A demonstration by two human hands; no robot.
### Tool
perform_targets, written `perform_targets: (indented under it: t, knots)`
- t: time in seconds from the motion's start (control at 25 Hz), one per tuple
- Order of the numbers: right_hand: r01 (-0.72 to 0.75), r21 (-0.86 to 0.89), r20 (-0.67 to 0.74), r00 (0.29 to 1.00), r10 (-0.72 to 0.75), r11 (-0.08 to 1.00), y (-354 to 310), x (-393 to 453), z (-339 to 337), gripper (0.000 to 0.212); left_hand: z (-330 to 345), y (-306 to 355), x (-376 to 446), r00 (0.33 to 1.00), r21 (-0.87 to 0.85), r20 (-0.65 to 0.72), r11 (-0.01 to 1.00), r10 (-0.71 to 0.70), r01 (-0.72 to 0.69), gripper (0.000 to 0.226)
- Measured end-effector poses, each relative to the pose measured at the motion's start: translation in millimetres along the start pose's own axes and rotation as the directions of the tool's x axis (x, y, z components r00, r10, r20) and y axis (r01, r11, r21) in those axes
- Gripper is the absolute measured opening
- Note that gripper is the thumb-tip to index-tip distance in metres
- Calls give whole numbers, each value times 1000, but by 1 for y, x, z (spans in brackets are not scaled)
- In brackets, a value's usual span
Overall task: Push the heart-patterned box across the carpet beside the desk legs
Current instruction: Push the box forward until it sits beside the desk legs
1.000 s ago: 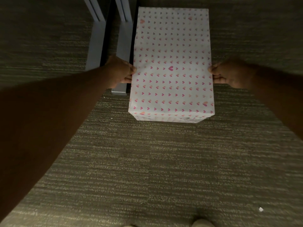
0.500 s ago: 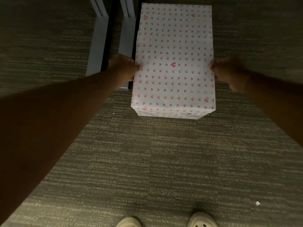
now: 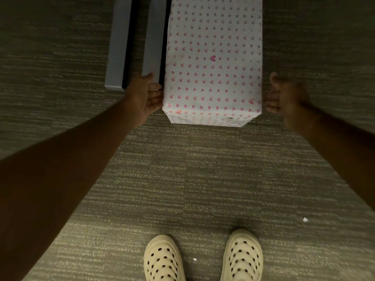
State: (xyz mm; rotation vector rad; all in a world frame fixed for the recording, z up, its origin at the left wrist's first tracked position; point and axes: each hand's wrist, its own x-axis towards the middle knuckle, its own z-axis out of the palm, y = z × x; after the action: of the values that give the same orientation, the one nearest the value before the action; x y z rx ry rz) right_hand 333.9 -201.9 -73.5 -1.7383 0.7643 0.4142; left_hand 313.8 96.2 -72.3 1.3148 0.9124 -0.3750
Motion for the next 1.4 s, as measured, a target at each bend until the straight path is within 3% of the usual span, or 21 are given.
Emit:
perform_targets:
  t: [0.4,0.56,0.76,0.96,1.4]
  knots:
    - [-59,33,130,990,54,998,26,-3,-3,24,1,-28,4,999,169,-40,986,18,-11,6]
    - [-90,-4,179,980,89,996,21,2,-6,13,-3,-27,15,1000,144,-14,990,16,-14,7]
    - [-78,25,194,978,72,997,20,6,-6,13,-1,-30,25,997,129,40,989,68,-72,29]
    - [-29,0,170,985,28,1000,9,4,-8,5,9,-14,27,993,108,16,987,118,-119,8]
    - [53,-71,166,985,-40,996,-49,44,20,4,13,42,52,979,151,-5,968,204,-201,8]
